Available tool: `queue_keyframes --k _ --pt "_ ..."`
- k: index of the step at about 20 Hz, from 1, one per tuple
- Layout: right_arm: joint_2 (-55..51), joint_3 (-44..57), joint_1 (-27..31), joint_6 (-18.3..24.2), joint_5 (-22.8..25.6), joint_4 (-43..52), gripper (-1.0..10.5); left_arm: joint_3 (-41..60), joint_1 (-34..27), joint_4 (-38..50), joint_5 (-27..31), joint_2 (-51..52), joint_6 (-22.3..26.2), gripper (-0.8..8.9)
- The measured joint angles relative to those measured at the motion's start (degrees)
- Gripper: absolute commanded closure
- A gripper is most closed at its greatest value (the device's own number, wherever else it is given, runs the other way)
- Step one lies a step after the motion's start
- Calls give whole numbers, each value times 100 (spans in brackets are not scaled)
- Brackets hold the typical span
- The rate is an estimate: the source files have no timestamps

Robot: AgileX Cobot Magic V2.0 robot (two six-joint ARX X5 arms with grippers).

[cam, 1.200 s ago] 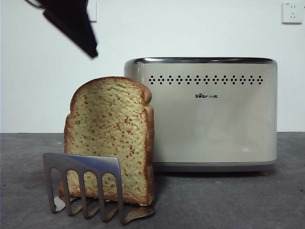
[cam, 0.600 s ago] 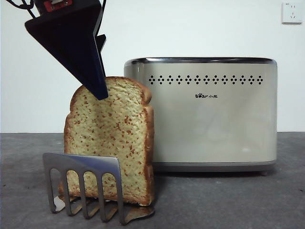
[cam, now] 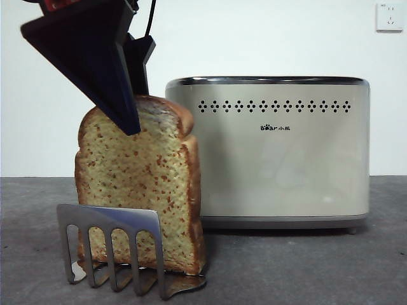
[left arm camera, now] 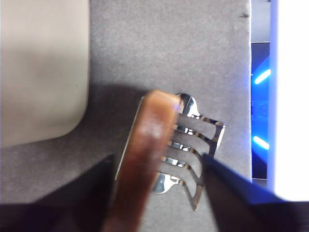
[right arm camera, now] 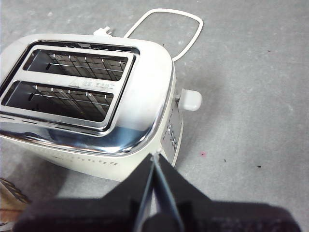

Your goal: Pick up a slice of bread from the rack,put the bread on the toaster,press the button

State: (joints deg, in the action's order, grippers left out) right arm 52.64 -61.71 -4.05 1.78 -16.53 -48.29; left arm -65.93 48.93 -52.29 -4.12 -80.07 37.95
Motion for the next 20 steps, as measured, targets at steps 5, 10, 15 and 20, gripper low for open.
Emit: queue_keyframes --k 5,10,15,20 --pt "0 0 0 0 -2 -15 948 0 0 -37 461 0 125 799" --pt "0 0 0 0 0 -26 948 -35 13 -94 553 0 212 820" --pt "0 0 0 44 0 -140 948 -907 114 -498 544 0 212 821" --pt "0 0 0 92 2 -140 948 -2116 114 -1252 501 0 199 821"
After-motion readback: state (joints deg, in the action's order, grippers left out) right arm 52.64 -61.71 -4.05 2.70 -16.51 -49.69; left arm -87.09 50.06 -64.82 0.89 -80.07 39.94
